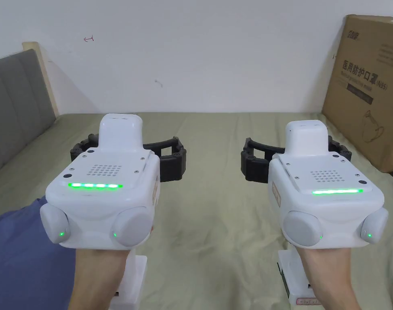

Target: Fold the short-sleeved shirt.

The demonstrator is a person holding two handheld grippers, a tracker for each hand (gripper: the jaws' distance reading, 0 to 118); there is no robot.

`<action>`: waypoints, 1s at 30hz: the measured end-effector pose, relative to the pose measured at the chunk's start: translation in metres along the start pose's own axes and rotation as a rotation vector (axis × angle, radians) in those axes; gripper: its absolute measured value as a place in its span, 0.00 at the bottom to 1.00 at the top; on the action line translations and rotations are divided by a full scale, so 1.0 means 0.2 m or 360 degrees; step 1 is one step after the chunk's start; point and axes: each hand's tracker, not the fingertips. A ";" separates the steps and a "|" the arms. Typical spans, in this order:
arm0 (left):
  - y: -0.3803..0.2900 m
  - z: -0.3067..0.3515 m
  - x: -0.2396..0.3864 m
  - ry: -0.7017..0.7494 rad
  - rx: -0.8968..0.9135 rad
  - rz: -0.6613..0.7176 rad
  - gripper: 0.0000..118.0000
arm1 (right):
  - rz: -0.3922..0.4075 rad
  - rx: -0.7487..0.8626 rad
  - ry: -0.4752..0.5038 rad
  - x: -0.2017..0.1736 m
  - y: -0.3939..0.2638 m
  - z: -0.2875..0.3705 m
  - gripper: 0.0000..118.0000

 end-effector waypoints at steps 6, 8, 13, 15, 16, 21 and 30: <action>0.00 0.00 0.00 -0.0027 -0.0004 0.0021 0.95 | -0.0016 -0.0011 0.0003 0.00 -0.01 0.00 0.94; 0.00 0.00 0.00 -0.0030 0.0000 0.0024 0.95 | -0.0007 -0.0011 0.0005 0.00 -0.01 0.00 0.94; 0.00 0.00 0.00 -0.0025 -0.0009 0.0003 0.95 | -0.0005 -0.0019 0.0002 0.00 -0.01 0.00 0.94; 0.00 0.00 0.00 -0.0026 -0.0009 0.0002 0.95 | -0.0001 -0.0019 0.0004 0.00 -0.01 0.00 0.94; 0.00 0.00 0.00 -0.0025 -0.0010 0.0003 0.95 | 0.0000 -0.0020 0.0005 0.00 -0.01 0.00 0.94; -0.01 0.00 0.00 -0.0015 -0.0030 0.0009 0.95 | -0.0018 -0.0028 0.0015 0.00 -0.02 0.00 0.94; -0.01 0.01 0.00 -0.0003 0.0010 0.0005 0.95 | 0.0001 -0.0008 -0.0001 0.00 -0.02 0.01 0.94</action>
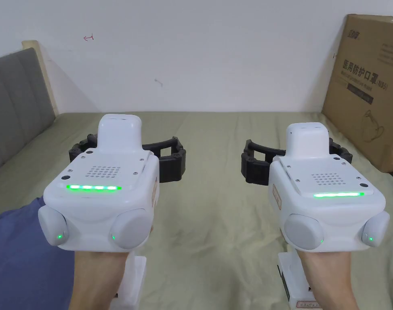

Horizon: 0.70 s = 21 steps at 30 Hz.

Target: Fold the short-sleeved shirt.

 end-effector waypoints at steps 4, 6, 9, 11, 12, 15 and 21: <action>0.00 0.01 0.00 -0.0004 0.0017 -0.0008 0.95 | -0.0008 -0.0004 -0.0001 0.00 0.00 0.00 0.94; 0.00 0.01 0.01 0.0007 0.0022 -0.0031 0.95 | -0.0011 -0.0009 0.0000 0.00 0.00 0.00 0.94; -0.01 0.01 0.02 0.0025 0.0027 -0.0047 0.95 | -0.0012 -0.0015 -0.0001 0.01 0.00 0.00 0.94; -0.01 0.01 0.02 0.0031 0.0025 -0.0042 0.95 | -0.0016 -0.0016 0.0003 0.01 0.00 0.00 0.94; -0.01 0.01 0.01 0.0028 0.0025 -0.0032 0.95 | -0.0016 -0.0017 0.0003 0.01 0.00 0.00 0.94; -0.01 0.00 0.00 0.0012 0.0022 -0.0014 0.95 | -0.0001 -0.0017 -0.0009 0.01 0.00 0.00 0.94; 0.00 0.01 0.01 0.0016 0.0036 -0.0048 0.95 | 0.0002 -0.0011 -0.0019 0.00 0.00 -0.01 0.94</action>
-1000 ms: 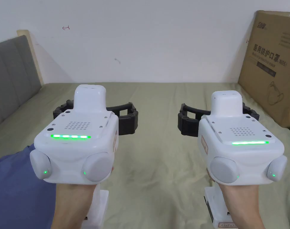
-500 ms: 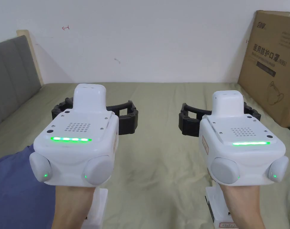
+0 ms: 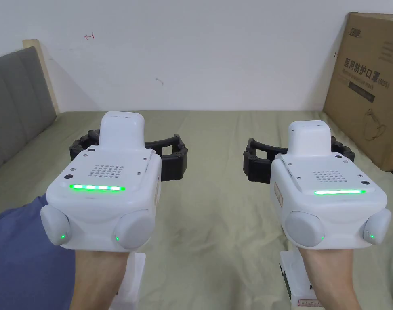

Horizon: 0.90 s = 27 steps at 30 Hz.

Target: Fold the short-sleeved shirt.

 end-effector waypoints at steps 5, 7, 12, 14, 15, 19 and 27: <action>-0.01 0.00 -0.01 0.0007 -0.0006 0.0025 0.95 | 0.0008 -0.0013 0.0005 0.00 0.00 0.00 0.94; -0.01 0.00 0.00 0.0062 -0.0011 0.0013 0.95 | 0.0010 -0.0006 0.0001 0.00 0.00 0.00 0.94; -0.01 -0.01 -0.03 0.0018 -0.0044 0.0056 0.95 | 0.0004 -0.0005 0.0009 0.00 0.01 0.01 0.94; 0.00 -0.01 -0.02 0.0023 -0.0051 0.0054 0.95 | -0.0003 -0.0005 0.0008 0.00 0.01 0.01 0.94; 0.00 -0.01 -0.02 0.0017 -0.0047 0.0051 0.95 | -0.0002 -0.0005 -0.0002 0.00 0.01 0.01 0.94; 0.00 0.00 -0.02 -0.0007 -0.0026 0.0034 0.95 | 0.0038 0.0017 -0.0004 -0.02 0.01 0.02 0.94; -0.01 0.00 -0.01 -0.0042 -0.0041 0.0022 0.95 | 0.0004 0.0017 0.0006 -0.02 0.01 0.02 0.94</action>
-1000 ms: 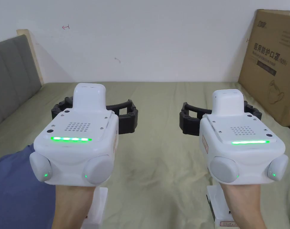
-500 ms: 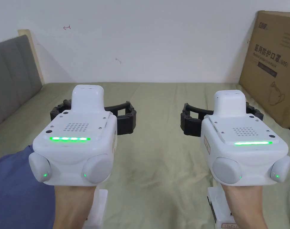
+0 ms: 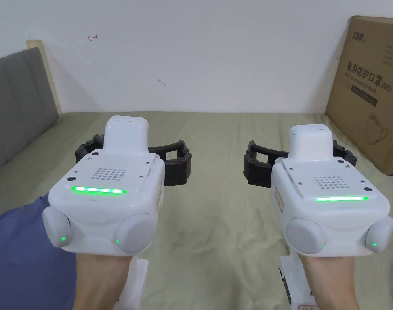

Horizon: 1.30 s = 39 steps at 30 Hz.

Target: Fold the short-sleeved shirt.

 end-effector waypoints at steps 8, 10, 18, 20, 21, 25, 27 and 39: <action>0.01 0.01 0.00 0.0035 0.0008 0.0006 0.95 | -0.0028 -0.0009 0.0011 0.02 0.00 0.00 0.94; 0.01 0.01 0.01 0.0047 0.0009 -0.0024 0.95 | -0.0029 -0.0006 0.0017 0.02 0.01 0.01 0.94; 0.00 0.03 0.02 0.0088 0.0036 -0.0013 0.24 | 0.0009 0.0033 0.0005 0.02 0.01 0.04 0.32; 0.01 0.03 0.02 0.0110 0.0029 -0.0035 0.12 | -0.0013 0.0025 -0.0008 0.03 0.01 0.04 0.17; 0.00 0.03 0.02 0.0104 0.0030 -0.0035 0.00 | -0.0042 0.0030 -0.0001 0.04 0.01 0.04 0.15; 0.02 0.05 0.01 0.0083 0.0048 0.0013 0.00 | -0.0043 0.0025 -0.0034 0.04 0.00 0.03 0.01; 0.03 0.05 0.01 0.0109 0.0054 0.0015 0.00 | -0.0044 0.0020 -0.0044 0.03 0.01 0.03 0.01; 0.06 0.07 -0.17 0.0192 0.0015 0.0057 0.00 | -0.0006 -0.0008 0.0123 -0.14 0.06 -0.04 0.01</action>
